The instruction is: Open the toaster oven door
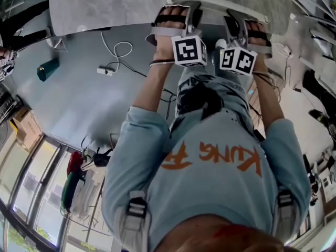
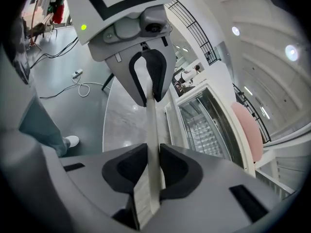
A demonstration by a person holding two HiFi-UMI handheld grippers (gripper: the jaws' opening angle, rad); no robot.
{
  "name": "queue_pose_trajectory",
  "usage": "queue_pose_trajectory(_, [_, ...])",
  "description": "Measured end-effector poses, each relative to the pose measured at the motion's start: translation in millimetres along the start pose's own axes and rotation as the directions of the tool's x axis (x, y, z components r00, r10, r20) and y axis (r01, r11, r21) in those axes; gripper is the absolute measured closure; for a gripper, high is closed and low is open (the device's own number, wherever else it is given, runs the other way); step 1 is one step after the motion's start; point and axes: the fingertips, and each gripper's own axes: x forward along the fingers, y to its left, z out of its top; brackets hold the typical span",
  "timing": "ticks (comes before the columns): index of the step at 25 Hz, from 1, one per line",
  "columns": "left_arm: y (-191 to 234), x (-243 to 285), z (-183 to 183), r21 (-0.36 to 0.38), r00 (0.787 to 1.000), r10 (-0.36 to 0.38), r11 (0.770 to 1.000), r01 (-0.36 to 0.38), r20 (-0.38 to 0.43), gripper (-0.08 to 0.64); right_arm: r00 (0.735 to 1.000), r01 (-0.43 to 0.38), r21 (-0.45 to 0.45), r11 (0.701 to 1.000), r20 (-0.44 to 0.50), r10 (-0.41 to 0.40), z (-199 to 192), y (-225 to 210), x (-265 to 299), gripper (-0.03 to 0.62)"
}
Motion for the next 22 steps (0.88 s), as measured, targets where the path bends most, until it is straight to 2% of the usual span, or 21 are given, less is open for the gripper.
queue_pose_trajectory(3, [-10.0,6.2,-4.4,-0.007,1.0,-0.005,1.0,0.005,0.001,0.466,0.999,0.036,-0.009,0.999,-0.011,-0.036,-2.9,12.8,5.5,0.52])
queue_pose_trajectory(7, [-37.2,11.1,-14.8,0.061,0.999,-0.042,0.997,0.043,-0.021,0.466,0.999,0.05,0.01,0.999,-0.021,-0.05,-6.9,34.6,9.1,0.511])
queue_pose_trajectory(10, [-47.2,13.9,-19.5,0.093,0.998,-0.056,0.994,0.058,-0.027,0.447,0.999,0.036,0.046,0.998,-0.002,-0.036,-7.7,46.1,12.3,0.466])
queue_pose_trajectory(15, [-75.7,16.6,-26.5,0.108,0.988,-0.153,0.982,0.155,-0.028,0.331,1.0,-0.006,0.062,0.998,0.017,0.005,-7.5,68.9,18.4,0.38])
queue_pose_trajectory(19, [-82.6,23.5,-27.0,0.117,0.988,-0.157,0.981,0.156,-0.002,0.263,0.999,-0.038,0.06,0.997,0.017,0.037,-11.7,84.2,25.6,0.307])
queue_pose_trajectory(22, [-97.6,25.8,-34.1,0.14,0.984,-0.176,0.974,0.176,-0.018,0.241,0.999,-0.042,0.043,0.998,0.016,0.042,-12.7,94.7,27.7,0.267])
